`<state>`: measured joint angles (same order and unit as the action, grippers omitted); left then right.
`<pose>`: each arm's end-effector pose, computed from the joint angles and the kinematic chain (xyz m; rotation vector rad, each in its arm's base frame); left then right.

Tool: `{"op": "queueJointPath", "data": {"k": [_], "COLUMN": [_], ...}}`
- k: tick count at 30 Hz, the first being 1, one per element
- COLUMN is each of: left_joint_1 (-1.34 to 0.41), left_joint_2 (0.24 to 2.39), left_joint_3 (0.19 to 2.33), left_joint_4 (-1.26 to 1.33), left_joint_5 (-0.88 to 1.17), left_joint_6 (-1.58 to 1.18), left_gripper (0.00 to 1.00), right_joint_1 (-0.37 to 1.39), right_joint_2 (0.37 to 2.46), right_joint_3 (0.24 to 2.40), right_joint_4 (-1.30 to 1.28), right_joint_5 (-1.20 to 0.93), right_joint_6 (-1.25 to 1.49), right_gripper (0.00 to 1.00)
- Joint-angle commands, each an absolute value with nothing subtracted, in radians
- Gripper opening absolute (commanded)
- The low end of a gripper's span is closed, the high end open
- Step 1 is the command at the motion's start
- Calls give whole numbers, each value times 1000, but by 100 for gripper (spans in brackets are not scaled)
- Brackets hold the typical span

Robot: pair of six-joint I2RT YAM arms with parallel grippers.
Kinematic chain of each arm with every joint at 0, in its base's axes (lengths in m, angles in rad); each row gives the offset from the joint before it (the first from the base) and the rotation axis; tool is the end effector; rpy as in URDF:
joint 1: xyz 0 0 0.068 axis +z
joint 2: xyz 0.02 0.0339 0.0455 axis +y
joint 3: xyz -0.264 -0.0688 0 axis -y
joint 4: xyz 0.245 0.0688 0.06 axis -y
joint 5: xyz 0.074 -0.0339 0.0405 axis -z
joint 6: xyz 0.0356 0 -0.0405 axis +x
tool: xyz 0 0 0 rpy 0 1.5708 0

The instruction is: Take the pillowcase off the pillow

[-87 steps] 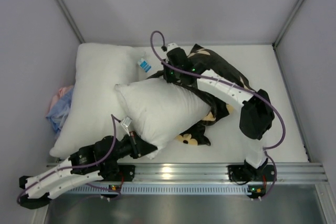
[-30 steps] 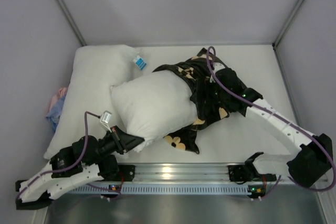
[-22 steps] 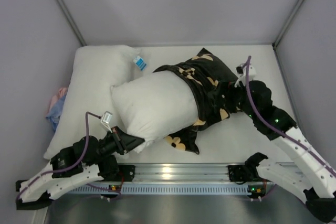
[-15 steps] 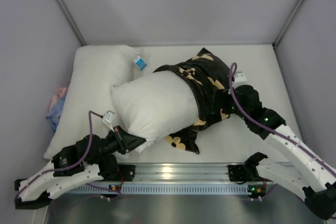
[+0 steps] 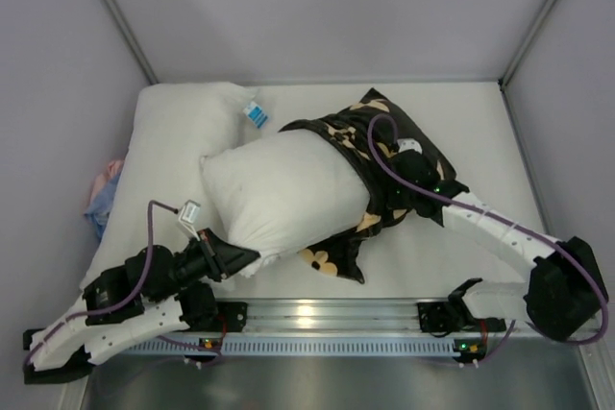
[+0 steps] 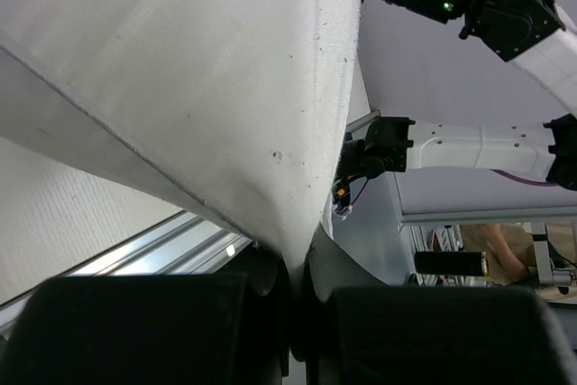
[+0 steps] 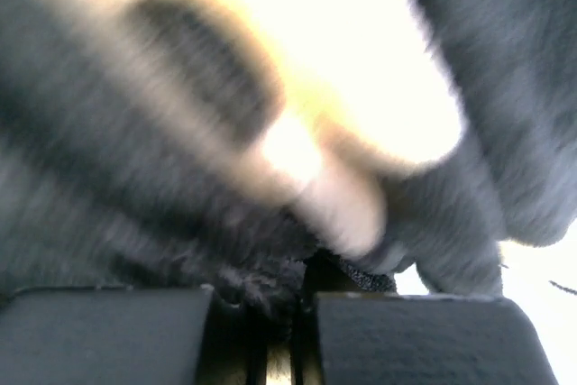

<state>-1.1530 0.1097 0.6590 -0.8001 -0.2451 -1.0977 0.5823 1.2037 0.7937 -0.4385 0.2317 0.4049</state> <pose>0.0243 -0.0334 0.2946 -0.1380 2.0362 -1.3151 0.2097 0.1283 0.2358 -0.1073 2.3950 0.1832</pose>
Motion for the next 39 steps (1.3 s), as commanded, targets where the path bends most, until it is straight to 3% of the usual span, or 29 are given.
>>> {"op": "queueJointPath", "data": {"k": [1,13,20,22,23,24,25,26,27,32,36,39], "left_joint_1": [-1155,-1147,-1146,-1146,-1146,-1146,-1146,-1146,-1146,-1146,-1146,-1144], "left_joint_2": [81,21,47,83,115,133,158,179,224,308,307,256], "left_joint_3": [810,1032,933,862,835,807,760,741,724,588,491,446], "left_joint_4": [-742,-971,-963,-944,-907,-887,-871,-865,-858,-812,-775,-778], "left_joint_5": [-245,-353,-339,-322,-296,-281,-270,-267,-270,-238,-155,-101], "left_joint_6": [-1066,-1043,-1078,-1086,-1091,-1091,-1089,-1101,-1104,-1124,-1155,-1173], "left_gripper": [0,0,0,0,0,0,0,0,0,0,0,0], "right_joint_1": [522,63,133,199,225,250,306,336,359,433,434,481], "right_joint_2": [1308,1390,1240,1136,1094,1012,973,933,863,790,1027,1200], "right_joint_3": [859,873,842,831,828,833,850,863,876,960,1098,1230], "right_joint_4": [-367,-327,-302,-314,-328,-343,-360,-395,-408,-370,-351,-386], "right_joint_5": [363,291,126,94,87,86,89,95,101,69,-150,-132], "right_joint_6": [451,537,483,465,447,439,428,414,407,367,304,282], "right_gripper": [0,0,0,7,16,32,63,75,98,99,99,99]}}
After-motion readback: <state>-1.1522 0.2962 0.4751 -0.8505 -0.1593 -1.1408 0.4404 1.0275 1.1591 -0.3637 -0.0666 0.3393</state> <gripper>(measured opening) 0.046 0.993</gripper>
